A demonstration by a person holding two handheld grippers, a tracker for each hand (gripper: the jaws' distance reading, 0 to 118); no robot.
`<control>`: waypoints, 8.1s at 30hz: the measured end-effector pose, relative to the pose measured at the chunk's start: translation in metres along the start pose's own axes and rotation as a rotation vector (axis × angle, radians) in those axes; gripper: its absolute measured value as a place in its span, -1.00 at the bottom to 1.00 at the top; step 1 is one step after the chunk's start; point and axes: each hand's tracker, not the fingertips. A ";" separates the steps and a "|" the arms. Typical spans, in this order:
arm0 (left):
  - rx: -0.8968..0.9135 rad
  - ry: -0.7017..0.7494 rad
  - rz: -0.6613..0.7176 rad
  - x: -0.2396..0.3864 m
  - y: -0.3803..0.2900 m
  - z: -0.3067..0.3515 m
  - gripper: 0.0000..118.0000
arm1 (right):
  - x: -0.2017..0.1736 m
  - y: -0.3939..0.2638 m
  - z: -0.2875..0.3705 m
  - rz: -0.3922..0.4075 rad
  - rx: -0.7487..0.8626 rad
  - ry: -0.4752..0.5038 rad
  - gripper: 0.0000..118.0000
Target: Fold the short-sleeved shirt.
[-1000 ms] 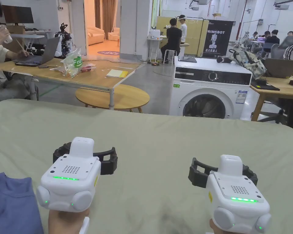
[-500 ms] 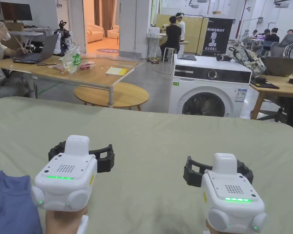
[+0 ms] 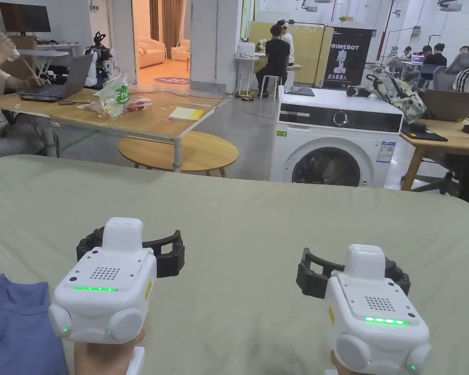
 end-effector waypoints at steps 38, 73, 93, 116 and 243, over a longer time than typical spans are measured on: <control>-0.016 -0.002 -0.039 0.002 0.007 0.005 0.91 | -0.001 0.008 0.003 0.059 0.011 0.002 1.00; 0.037 0.037 -0.023 0.000 0.010 0.014 0.91 | -0.009 0.013 0.011 0.063 0.027 -0.016 1.00; -0.009 0.053 -0.010 -0.011 0.020 0.022 -1.00 | -0.019 0.018 0.019 0.033 0.024 -0.023 -1.00; -0.620 0.304 0.252 -0.281 0.011 0.110 -1.00 | -0.239 -0.001 0.038 0.058 -0.089 0.437 -1.00; -0.929 -0.288 -0.006 0.002 -0.063 -0.145 -1.00 | 0.096 0.028 -0.014 0.046 -0.315 -0.033 -1.00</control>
